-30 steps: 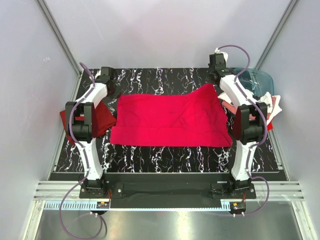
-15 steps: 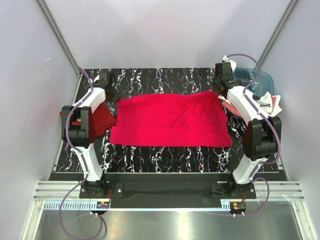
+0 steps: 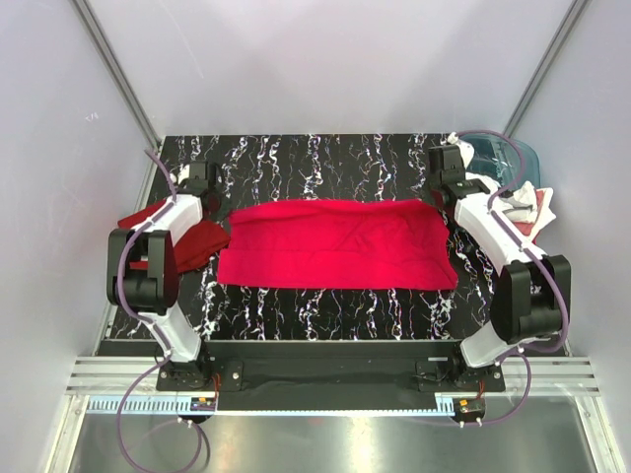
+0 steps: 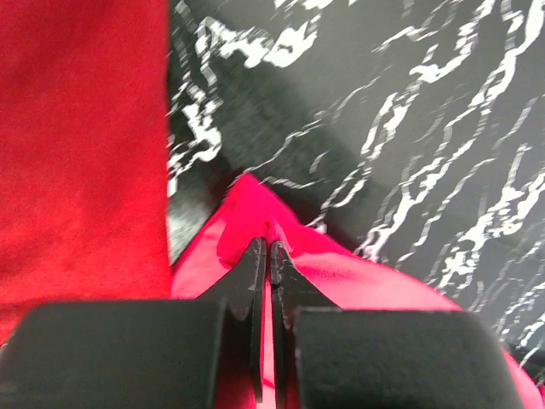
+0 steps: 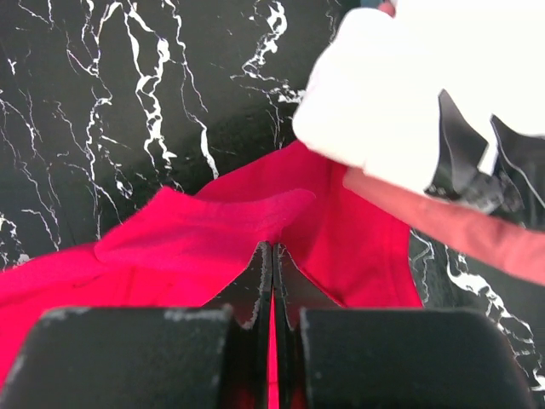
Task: Fold and stack the t-shirts
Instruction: Fold the tshirt
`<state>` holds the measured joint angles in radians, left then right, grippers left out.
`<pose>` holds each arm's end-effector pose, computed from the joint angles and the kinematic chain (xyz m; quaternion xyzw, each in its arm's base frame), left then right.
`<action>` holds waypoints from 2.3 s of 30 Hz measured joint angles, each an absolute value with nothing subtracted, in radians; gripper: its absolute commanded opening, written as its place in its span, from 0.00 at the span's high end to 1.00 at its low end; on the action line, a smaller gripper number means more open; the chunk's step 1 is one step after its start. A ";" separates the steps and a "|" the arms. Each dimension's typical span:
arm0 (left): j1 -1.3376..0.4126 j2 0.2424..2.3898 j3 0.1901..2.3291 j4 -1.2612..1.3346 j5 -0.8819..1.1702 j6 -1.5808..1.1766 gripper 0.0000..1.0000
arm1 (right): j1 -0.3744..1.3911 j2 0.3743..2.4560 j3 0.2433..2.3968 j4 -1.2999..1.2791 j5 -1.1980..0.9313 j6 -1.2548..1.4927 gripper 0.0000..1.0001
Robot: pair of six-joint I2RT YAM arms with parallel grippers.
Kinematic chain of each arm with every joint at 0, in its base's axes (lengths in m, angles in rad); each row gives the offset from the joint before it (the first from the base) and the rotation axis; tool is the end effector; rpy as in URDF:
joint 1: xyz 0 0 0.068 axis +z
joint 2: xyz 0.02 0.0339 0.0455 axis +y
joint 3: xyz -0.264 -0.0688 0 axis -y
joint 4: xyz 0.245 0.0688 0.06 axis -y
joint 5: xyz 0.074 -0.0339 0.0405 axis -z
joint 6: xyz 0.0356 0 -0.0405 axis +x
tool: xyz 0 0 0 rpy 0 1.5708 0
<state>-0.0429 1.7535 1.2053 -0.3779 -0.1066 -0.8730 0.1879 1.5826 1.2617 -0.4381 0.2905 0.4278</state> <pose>0.3739 -0.0123 0.2092 -0.3974 0.8599 -0.0945 0.3061 0.3487 0.0559 0.2827 0.1655 0.8957 -0.0083 0.4126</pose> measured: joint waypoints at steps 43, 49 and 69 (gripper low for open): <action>-0.063 1.370 0.776 -0.242 -0.108 -0.914 0.44 | 0.377 1.318 0.831 -0.145 0.273 0.525 0.39; -0.069 1.483 0.787 -0.242 -0.062 -0.914 0.48 | 0.411 1.534 0.974 -0.134 0.213 0.511 0.41; -0.186 1.370 0.791 -0.151 0.194 -0.936 0.48 | 0.413 1.780 1.113 -0.223 0.274 0.477 0.37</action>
